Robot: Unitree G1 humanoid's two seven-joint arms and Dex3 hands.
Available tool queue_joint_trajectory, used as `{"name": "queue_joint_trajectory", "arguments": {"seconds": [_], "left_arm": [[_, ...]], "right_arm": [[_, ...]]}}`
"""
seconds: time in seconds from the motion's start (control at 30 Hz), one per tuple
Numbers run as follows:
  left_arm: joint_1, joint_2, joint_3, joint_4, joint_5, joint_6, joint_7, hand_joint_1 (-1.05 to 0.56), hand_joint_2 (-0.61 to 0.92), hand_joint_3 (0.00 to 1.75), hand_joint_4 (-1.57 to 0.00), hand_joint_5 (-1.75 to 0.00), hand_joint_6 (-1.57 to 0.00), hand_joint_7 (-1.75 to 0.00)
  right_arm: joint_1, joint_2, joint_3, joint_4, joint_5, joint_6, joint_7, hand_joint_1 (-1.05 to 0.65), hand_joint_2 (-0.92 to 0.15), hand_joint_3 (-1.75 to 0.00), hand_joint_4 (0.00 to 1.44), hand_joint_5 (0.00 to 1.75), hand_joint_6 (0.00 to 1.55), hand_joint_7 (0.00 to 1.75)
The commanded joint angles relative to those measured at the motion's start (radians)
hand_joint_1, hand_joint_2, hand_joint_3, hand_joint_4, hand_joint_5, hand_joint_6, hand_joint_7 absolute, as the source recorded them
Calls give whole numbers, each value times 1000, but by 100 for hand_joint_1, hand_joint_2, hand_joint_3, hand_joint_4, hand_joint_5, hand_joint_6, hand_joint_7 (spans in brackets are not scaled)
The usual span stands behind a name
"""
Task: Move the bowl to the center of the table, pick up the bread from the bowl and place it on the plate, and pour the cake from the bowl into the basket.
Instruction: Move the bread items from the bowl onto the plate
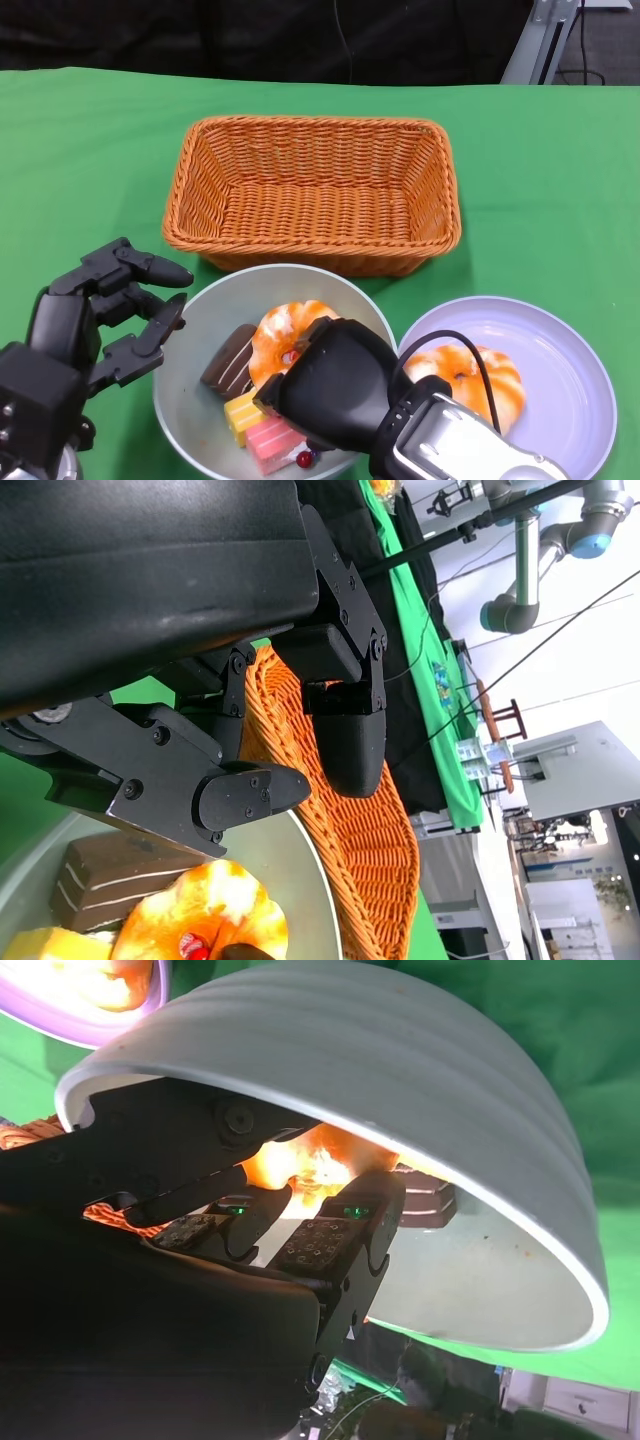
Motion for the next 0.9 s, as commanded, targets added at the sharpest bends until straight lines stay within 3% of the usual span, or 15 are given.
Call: {"name": "queue_joint_trajectory", "arguments": {"seconds": [0.03, 0.2, 0.27, 0.47, 0.77, 0.8, 0.9], "left_arm": [[15, 5, 5, -25, -9, 11, 11, -4, 69, 68, -73, -139, -77, -109], [16, 7, 10, -27, -27, 8, 0, -5, 66, 74, -72, -140, -77, -110], [15, 11, 11, -25, -28, 4, 0, -7, 64, 76, -74, -140, -78, -110], [20, 8, 12, -36, -33, 13, 2, -7, 61, 81, -74, -139, -79, -110], [24, -18, 1, -77, -102, 45, -20, -8, 60, 82, -74, -138, -78, -107], [23, -19, -1, -80, -98, 49, -14, -10, 61, 81, -75, -138, -79, -106], [23, -24, -5, -88, -91, 58, -4, -8, 63, 81, -75, -138, -81, -102]], "right_arm": [[17, -13, 25, 67, 16, 10, 40, -61, -90, -2, 82, 6, 72, 0], [-4, -6, 53, 98, 9, 22, 75, -75, -92, -5, 80, 4, 69, 0], [-15, -2, 69, 111, 0, 33, 102, -55, -89, -3, 79, 4, 66, 1], [-44, 14, 105, 170, -23, 69, 93, -46, -89, -1, 91, 8, 66, 1], [-84, -4, 98, 263, 43, 21, 11, -49, -90, 0, 99, 12, 69, 0], [-86, -9, 92, 280, 59, 6, -22, -40, -87, 0, 105, 17, 75, 3], [-91, -26, 80, 315, 93, -40, -120, -36, -83, 0, 110, 27, 87, 3]]}}
